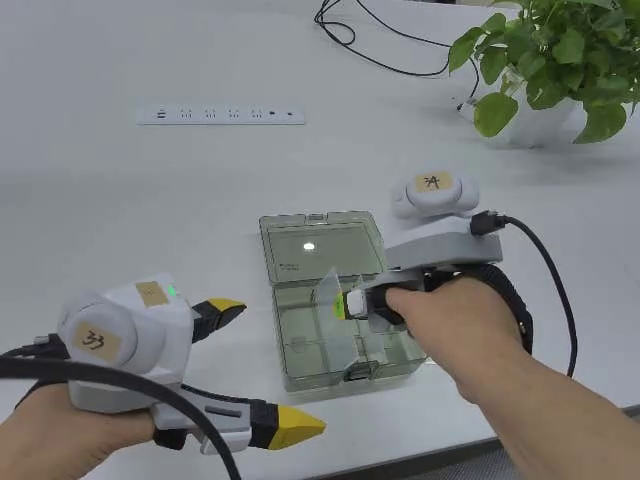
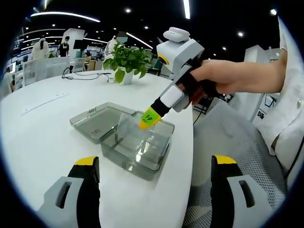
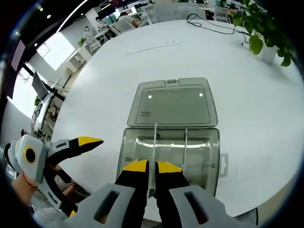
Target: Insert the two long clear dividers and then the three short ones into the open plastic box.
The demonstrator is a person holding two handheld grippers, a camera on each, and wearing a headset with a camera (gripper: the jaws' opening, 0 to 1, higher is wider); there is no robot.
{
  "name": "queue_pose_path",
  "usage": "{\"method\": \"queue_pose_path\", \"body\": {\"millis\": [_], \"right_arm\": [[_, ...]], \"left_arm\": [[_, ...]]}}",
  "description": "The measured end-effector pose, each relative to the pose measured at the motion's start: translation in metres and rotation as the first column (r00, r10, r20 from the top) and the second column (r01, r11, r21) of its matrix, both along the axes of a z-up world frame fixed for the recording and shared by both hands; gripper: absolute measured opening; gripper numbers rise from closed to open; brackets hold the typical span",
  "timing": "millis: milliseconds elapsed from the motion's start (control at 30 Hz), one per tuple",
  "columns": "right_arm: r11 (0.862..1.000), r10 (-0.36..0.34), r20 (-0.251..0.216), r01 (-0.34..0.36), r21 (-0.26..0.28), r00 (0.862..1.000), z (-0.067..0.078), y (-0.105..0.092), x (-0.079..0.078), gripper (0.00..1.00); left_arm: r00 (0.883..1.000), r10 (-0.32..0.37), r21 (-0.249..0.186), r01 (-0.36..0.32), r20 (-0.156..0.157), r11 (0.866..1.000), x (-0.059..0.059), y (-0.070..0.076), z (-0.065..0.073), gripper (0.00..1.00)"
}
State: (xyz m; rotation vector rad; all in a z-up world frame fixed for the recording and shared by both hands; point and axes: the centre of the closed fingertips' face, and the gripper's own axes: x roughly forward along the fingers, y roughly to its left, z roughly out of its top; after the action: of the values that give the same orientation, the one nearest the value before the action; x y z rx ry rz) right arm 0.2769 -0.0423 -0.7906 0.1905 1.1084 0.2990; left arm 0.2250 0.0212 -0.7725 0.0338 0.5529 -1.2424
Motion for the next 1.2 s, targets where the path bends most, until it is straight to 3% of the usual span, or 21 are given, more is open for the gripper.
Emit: {"method": "queue_pose_path", "body": {"millis": [600,1200], "right_arm": [[1.000,-0.006,0.008,0.006,0.000,1.000,0.0001,-0.0011,-0.0004,0.05],[1.000,0.007,-0.012,-0.007,0.005,1.000,-0.0018,0.0022,-0.0007,0.06]], "left_arm": [[1.000,-0.005,-0.003,0.005,0.001,1.000,0.0000,-0.0020,0.0018,1.00],[1.000,-0.001,-0.004,0.001,-0.001,1.000,-0.0010,-0.0010,0.0012,0.99]]}}
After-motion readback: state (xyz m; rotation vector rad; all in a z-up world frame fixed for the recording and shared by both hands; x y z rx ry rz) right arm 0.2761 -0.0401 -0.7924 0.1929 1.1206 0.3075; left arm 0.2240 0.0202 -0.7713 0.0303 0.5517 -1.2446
